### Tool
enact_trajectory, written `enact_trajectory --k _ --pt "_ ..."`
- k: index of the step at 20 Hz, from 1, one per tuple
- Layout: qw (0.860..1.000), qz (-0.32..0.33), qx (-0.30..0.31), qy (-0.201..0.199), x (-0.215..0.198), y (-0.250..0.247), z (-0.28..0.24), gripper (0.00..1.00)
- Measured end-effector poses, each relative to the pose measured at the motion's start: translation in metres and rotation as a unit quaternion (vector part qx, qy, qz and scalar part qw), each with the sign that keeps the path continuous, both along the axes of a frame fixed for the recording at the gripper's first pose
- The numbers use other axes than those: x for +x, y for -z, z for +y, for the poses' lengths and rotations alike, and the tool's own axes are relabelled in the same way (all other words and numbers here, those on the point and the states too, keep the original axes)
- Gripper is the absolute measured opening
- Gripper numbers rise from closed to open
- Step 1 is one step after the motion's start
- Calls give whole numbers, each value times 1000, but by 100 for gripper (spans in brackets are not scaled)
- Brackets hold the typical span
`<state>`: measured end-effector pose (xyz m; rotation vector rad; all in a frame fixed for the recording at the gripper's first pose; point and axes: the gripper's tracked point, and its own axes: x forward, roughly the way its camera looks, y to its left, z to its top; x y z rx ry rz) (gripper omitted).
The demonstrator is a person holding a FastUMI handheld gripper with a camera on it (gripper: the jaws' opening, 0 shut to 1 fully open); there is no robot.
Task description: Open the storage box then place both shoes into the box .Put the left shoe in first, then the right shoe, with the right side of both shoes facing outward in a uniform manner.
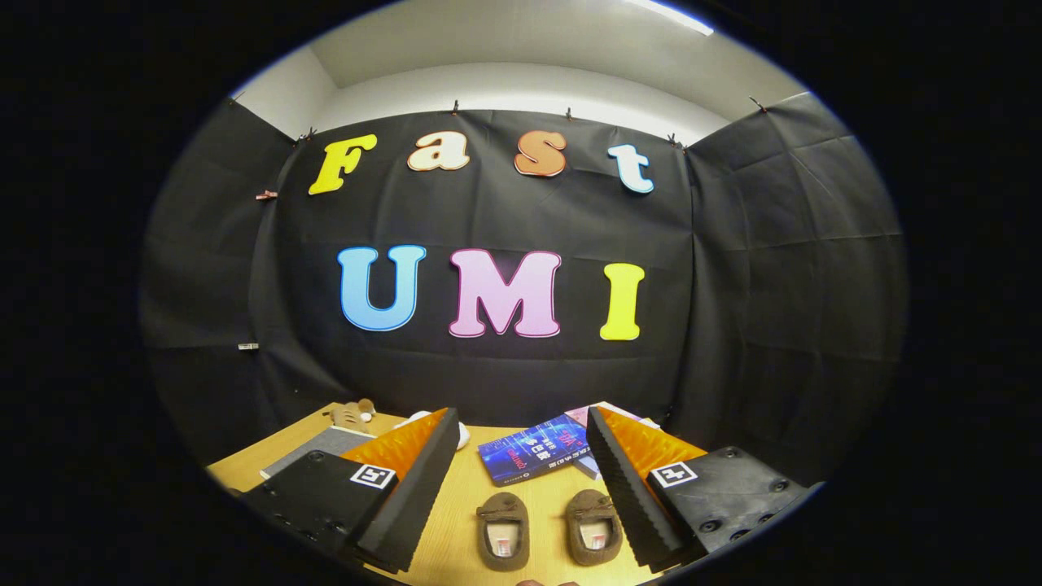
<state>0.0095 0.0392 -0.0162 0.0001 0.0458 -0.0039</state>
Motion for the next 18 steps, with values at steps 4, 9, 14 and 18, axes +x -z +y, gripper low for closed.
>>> enact_trajectory --k 4,9,14,18 --pt "1000 12 -3 -6 6 9 12 97" --pt "999 26 -7 -20 11 18 23 97" --pt "998 44 -4 -48 22 25 32 98" --pt "991 83 4 -107 31 44 56 97"
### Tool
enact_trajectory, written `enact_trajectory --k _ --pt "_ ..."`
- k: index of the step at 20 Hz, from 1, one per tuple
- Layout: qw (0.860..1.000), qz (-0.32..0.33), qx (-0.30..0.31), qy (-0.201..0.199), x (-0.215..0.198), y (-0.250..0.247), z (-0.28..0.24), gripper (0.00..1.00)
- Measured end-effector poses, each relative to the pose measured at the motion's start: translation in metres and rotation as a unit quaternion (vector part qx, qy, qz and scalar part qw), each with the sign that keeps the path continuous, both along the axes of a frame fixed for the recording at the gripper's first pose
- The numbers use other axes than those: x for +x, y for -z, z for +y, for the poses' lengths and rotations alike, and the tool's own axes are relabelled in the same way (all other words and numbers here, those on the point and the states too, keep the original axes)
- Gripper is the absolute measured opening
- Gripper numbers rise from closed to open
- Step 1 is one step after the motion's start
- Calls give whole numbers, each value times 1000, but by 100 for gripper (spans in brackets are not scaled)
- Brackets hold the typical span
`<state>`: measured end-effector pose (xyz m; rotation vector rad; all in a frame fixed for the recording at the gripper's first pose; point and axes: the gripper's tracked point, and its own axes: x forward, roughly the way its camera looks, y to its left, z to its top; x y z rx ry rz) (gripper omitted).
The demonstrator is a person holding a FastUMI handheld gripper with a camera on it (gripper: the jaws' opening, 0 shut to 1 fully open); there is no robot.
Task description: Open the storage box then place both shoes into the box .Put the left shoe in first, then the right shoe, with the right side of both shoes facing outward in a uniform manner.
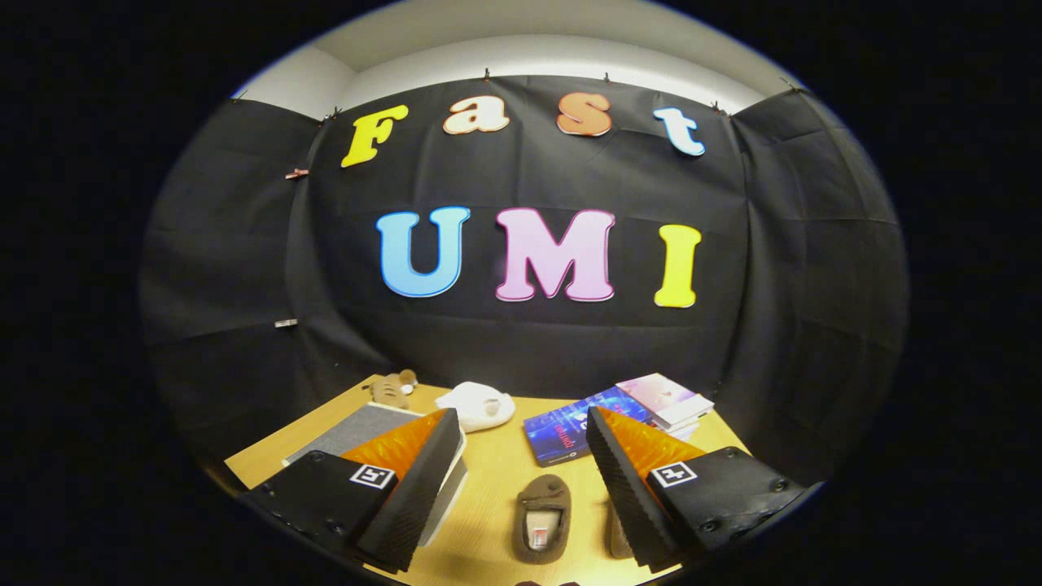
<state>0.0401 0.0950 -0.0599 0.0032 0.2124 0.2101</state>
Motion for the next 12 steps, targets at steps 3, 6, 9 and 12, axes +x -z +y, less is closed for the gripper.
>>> enact_trajectory --k 3,6,9,12 --pt "998 32 3 -56 5 15 19 98" --pt "983 107 32 -148 1 50 58 98" --pt "960 175 65 -209 -6 83 79 99" --pt "934 260 136 -206 2 124 85 99"
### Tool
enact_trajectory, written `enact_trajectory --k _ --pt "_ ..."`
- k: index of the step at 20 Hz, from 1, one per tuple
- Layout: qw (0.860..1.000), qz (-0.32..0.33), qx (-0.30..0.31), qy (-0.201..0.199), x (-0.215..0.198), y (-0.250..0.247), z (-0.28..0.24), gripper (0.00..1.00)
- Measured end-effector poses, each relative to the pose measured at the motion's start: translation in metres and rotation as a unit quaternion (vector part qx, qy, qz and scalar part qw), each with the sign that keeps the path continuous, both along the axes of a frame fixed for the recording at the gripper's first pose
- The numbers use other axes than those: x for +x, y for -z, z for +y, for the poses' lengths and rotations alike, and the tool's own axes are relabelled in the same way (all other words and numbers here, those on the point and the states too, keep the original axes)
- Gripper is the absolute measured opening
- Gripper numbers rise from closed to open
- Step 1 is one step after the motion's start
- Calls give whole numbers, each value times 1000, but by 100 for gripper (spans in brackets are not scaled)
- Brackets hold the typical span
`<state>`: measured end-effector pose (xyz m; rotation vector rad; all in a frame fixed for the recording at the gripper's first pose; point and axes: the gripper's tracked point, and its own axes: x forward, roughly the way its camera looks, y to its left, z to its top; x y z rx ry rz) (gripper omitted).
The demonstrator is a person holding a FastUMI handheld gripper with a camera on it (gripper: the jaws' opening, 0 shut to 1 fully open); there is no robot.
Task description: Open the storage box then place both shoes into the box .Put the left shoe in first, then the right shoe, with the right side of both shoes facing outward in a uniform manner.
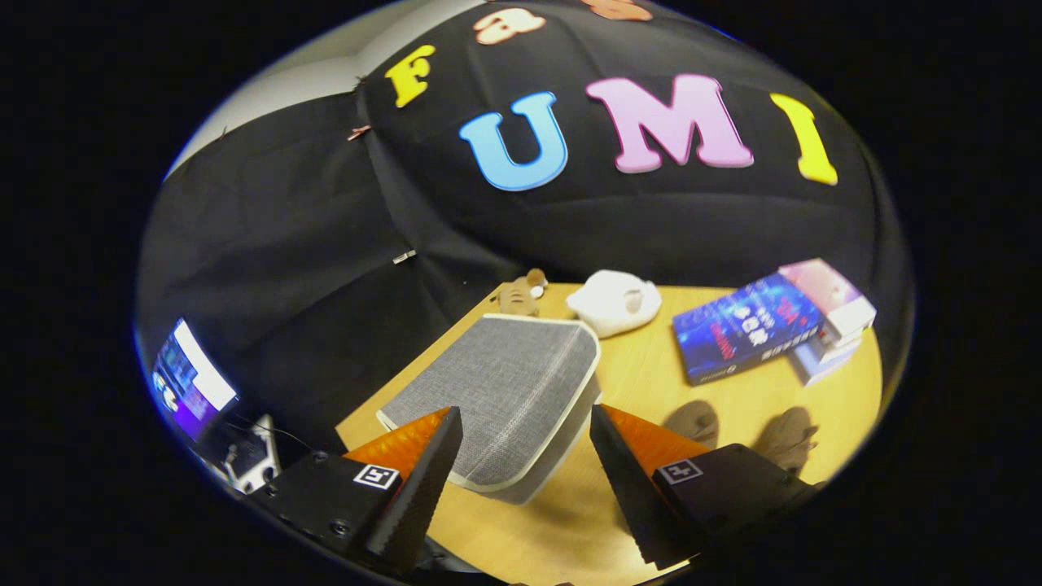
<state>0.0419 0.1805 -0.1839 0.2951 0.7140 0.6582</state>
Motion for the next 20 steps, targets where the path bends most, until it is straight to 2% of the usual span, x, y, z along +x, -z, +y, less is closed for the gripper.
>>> enact_trajectory --k 3,6,8,12,16,18,20 --pt "994 94 57 16 19 31 5 99" --pt "979 174 101 20 27 59 12 98" --pt "970 205 125 23 34 72 15 98" --pt "943 273 188 33 44 91 27 98" --pt "905 340 252 51 49 96 39 97" --pt "905 344 246 48 48 102 41 96" --pt "896 351 267 46 47 93 42 96"
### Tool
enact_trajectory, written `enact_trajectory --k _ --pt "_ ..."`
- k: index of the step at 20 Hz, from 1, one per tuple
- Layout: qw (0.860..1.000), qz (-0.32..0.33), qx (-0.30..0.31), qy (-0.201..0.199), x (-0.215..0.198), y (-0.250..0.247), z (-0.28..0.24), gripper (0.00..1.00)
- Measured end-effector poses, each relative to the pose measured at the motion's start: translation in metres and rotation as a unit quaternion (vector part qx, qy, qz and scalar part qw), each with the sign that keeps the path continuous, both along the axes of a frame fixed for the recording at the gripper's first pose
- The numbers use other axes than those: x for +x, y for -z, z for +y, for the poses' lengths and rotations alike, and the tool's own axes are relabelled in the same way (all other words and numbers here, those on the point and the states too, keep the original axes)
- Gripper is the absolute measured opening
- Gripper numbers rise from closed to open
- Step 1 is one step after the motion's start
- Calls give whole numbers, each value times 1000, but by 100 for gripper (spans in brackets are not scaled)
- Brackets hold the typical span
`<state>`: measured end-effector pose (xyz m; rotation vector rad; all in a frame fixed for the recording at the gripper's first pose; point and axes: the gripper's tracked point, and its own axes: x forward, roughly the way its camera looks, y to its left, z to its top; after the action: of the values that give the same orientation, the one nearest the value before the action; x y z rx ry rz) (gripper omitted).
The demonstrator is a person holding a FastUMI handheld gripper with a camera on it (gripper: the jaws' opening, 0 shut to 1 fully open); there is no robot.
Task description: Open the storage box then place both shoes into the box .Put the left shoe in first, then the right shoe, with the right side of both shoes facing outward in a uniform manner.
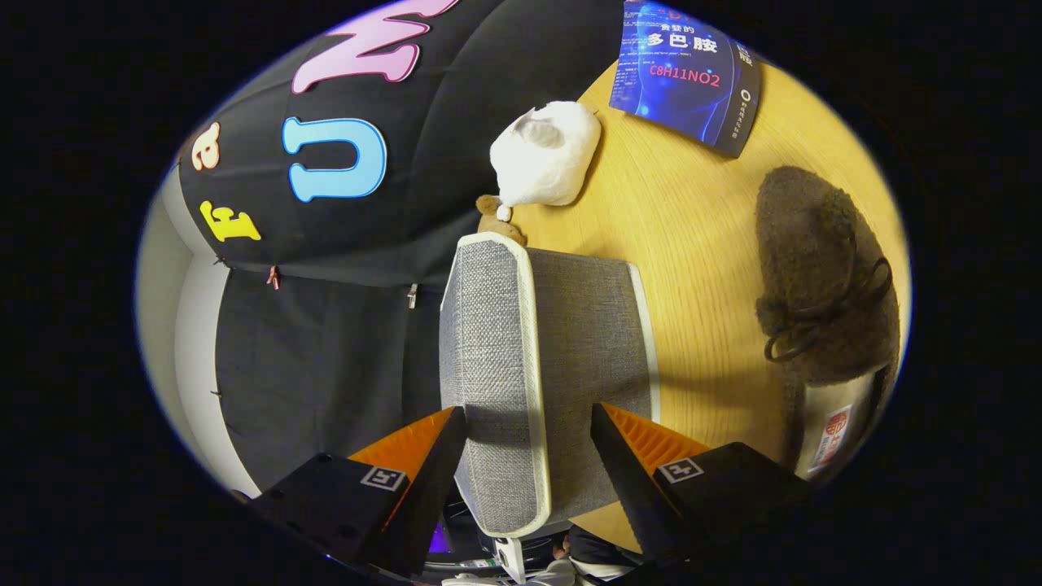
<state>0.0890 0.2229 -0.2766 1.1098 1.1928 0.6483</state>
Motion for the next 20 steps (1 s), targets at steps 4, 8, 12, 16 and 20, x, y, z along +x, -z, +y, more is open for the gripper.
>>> enact_trajectory --k 4,8,12,16,20 --pt "1000 19 9 3 2 1 7 66" --pt "999 33 4 -20 -8 1 7 56" --pt "1000 27 5 -12 -7 -4 -1 28" --pt "999 33 20 26 5 -17 -8 12" --pt "998 31 43 19 1 -33 -6 5"
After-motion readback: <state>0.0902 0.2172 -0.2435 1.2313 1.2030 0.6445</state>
